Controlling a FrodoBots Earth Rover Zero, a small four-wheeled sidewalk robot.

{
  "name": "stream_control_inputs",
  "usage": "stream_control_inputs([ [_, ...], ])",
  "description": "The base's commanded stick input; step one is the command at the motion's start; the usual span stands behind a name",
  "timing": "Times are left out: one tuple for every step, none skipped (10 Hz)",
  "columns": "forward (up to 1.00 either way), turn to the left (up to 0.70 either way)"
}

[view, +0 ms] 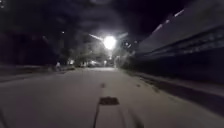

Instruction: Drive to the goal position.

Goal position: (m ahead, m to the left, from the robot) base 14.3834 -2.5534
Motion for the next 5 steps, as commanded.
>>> stream_control_inputs([
  [0.70,-0.35],
  [0.70,-0.09],
  [0.70,0.00],
  [0.70,0.00],
  [0.70,0.00],
])
